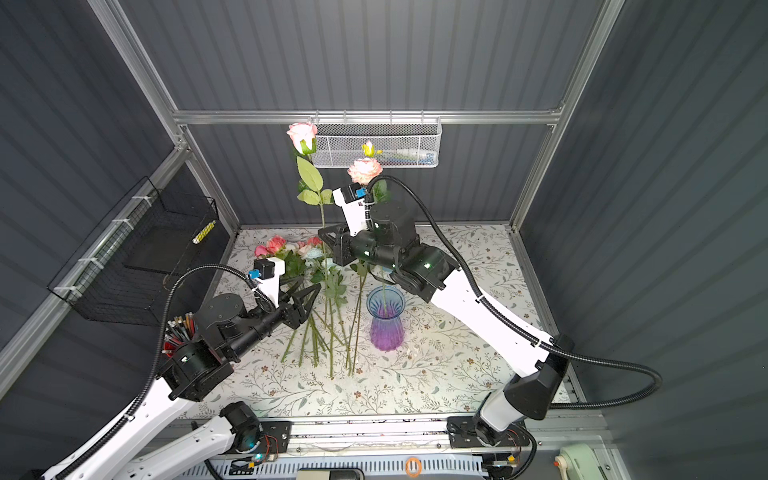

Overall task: Arrange the flowers into the vase
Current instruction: 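Close right gripper on the rose stem while left gripper opens and withdraws, then lower the pink rose stem into the purple-blue glass vase with right gripper, release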

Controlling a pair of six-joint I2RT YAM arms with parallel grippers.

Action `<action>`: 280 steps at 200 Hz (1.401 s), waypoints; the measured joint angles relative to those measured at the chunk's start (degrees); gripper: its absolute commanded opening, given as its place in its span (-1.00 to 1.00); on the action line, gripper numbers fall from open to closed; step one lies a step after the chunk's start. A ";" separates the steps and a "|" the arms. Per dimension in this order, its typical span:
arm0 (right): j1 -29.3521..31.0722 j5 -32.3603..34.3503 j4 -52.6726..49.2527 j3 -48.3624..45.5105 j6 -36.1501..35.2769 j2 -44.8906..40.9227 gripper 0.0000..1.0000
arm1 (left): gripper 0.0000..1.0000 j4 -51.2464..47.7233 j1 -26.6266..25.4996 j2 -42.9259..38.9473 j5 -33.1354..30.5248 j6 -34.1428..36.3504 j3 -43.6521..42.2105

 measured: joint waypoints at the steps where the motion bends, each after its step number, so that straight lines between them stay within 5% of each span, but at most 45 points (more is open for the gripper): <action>1: 0.00 0.00 0.00 0.00 0.00 0.00 -0.92 | 0.20 -0.02 0.00 -0.11 -0.09 -0.02 -0.07; 56: 0.11 4.85 1.55 -2.03 -2.84 -5.70 -0.92 | 0.34 -2.71 0.00 -4.33 -7.78 -1.75 -3.21; 90: 0.20 9.86 2.29 -3.43 -6.51 -12.33 -0.91 | 0.99 -2.60 0.00 -4.74 -12.33 -3.65 -5.18; 160: -2.54 20.02 2.49 -9.60 -13.53 -22.21 -0.90 | 0.99 0.20 0.00 -0.50 -15.37 -7.82 -9.05; 246: -8.28 17.00 1.73 -23.10 -7.08 -24.17 -0.91 | 0.99 2.95 0.00 1.68 -15.58 -10.71 -11.54; 280: -7.69 16.90 4.55 -35.23 -2.56 -27.96 -0.66 | 0.99 3.58 0.00 1.73 -15.58 -10.78 -11.87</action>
